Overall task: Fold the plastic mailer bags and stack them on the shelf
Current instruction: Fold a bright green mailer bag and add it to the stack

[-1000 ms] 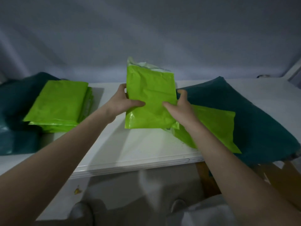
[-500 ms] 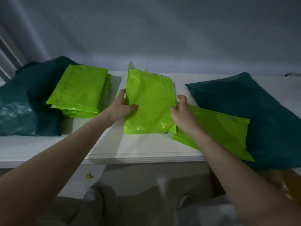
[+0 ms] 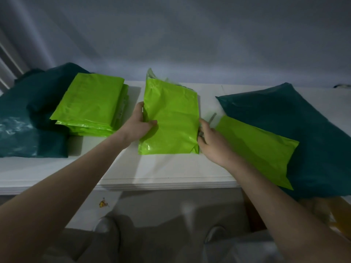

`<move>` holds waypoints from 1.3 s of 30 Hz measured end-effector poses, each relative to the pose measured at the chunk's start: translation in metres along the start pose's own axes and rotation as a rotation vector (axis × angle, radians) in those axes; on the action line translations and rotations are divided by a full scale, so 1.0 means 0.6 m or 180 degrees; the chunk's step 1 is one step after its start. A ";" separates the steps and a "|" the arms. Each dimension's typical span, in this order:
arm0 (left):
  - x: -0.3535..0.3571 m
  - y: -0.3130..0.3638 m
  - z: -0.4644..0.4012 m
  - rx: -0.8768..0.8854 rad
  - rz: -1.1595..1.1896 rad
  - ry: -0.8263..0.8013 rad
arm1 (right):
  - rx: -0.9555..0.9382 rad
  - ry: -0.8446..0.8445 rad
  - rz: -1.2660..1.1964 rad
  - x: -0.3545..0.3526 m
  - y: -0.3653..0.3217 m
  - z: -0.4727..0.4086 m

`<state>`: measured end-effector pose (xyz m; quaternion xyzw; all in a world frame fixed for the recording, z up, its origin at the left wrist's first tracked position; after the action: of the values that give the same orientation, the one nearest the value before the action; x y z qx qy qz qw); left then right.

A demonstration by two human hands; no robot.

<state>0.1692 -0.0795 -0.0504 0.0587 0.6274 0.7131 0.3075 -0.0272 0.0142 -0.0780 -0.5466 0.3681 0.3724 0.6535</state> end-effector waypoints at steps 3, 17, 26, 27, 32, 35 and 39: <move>0.001 -0.013 -0.010 -0.0090 -0.0212 -0.0066 | 0.0001 -0.0126 0.0402 -0.008 0.007 0.006; 0.035 -0.016 -0.023 0.0271 -0.1919 0.0246 | 0.0654 -0.0064 0.1008 -0.060 0.084 -0.018; 0.051 -0.018 -0.002 0.1164 -0.2687 0.0130 | 0.0302 0.0612 0.0793 -0.069 0.040 -0.021; 0.055 -0.019 0.001 0.1296 -0.2772 0.0074 | 0.0236 0.0697 0.0828 -0.069 0.030 -0.017; 0.087 -0.031 0.017 0.1420 -0.3219 -0.0267 | -0.0222 0.0646 0.0668 -0.024 -0.021 0.010; 0.092 -0.045 0.022 0.1092 -0.3343 -0.0305 | -0.0323 0.0267 0.0704 0.006 -0.033 0.017; 0.083 -0.058 0.024 0.0905 -0.3373 -0.0256 | -0.0261 -0.0355 0.0682 0.029 -0.021 0.014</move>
<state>0.1490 -0.0409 -0.0949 -0.1971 0.6489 0.3661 0.6372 -0.0074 0.0226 -0.0866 -0.5088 0.3719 0.4847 0.6066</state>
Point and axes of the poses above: each hand's wrist, its own z-axis away from the middle knuckle, its own x-axis out of the palm, y = z × x, the point moved 2 cm from there along -z, towards the middle knuckle, and after that the axes turned 9 degrees about -y, right-handed, at the moved point
